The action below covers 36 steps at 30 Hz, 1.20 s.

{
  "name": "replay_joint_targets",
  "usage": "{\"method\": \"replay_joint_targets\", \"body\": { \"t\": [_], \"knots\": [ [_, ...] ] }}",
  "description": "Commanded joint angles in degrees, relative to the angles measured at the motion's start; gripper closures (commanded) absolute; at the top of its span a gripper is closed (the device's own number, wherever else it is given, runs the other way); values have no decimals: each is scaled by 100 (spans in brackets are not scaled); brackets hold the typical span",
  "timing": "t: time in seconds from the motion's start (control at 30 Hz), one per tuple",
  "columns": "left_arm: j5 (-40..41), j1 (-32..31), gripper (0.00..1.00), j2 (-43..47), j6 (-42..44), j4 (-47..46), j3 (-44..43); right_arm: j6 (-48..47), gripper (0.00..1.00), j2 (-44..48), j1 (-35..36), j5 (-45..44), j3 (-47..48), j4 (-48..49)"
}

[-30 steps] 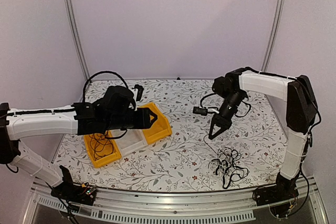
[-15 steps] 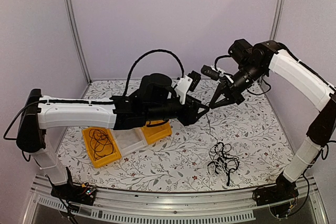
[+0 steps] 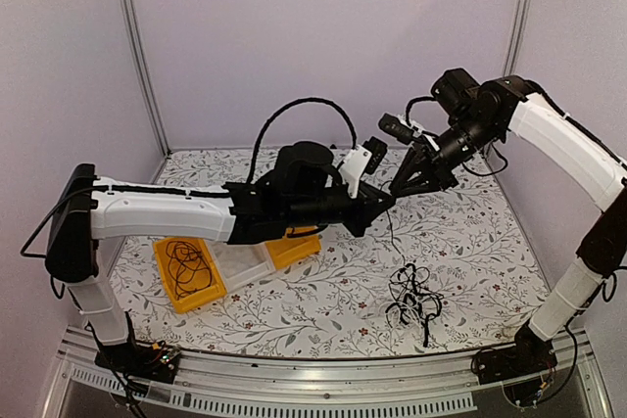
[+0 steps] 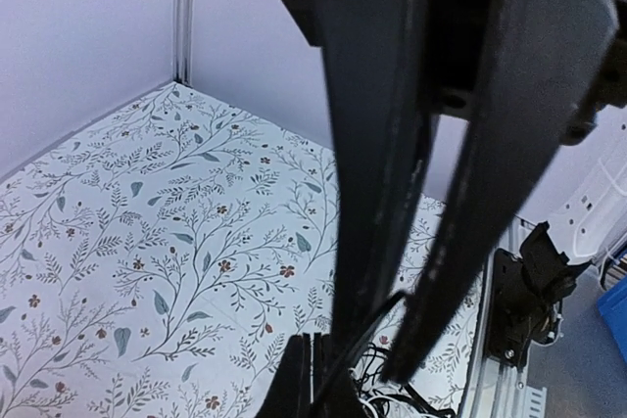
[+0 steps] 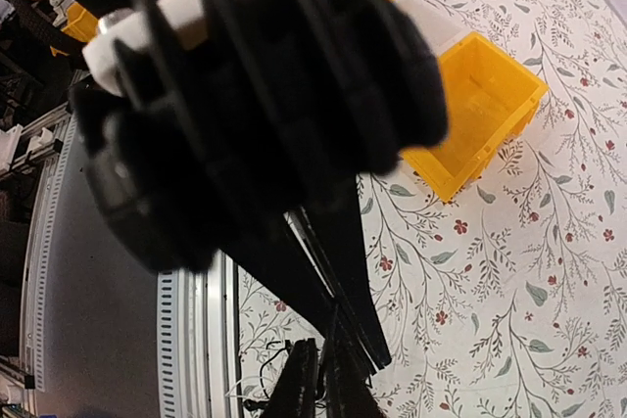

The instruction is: Untangle the cables

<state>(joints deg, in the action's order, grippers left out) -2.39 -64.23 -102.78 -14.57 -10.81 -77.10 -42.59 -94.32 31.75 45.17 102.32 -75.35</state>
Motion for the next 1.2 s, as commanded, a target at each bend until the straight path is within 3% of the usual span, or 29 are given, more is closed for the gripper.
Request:
{"method": "replay_joint_targets", "body": {
  "t": [0.0, 0.1, 0.13, 0.2, 0.3, 0.6, 0.67, 0.8, 1.17],
  "knots": [
    [57, -31, 100, 274, -86, -252, 42, 433, 67, 755, -676, 250, -1113, 1465],
    [120, -20, 100, 405, -227, -269, 98, 1208, 29, 2367, -895, 261, -3351, 4031],
    [131, -20, 100, 421, -250, -261, 87, 1302, 21, 2757, -823, 120, -4065, 4611],
    [129, -20, 100, 453, -266, -198, 32, 1498, 17, 3446, -670, -103, -5055, 5496],
    [135, -20, 100, 476, -264, -82, -84, 1755, 20, 3685, -413, -400, -5762, 6261],
    [176, -20, 100, 399, -278, 107, -509, 2949, 25, 2583, -134, 14, -6099, 7742],
    [167, -21, 100, 382, -258, 179, -645, 3161, 33, 2479, -126, 100, -6246, 7987],
    [150, -50, 100, 400, -167, 341, -979, 3508, 70, 2025, -125, 231, -6383, 8258],
    [1124, -600, 100, 161, 1569, 1464, -4130, 4643, 81, 1310, -565, -429, -6965, 8420]
  ]
}}
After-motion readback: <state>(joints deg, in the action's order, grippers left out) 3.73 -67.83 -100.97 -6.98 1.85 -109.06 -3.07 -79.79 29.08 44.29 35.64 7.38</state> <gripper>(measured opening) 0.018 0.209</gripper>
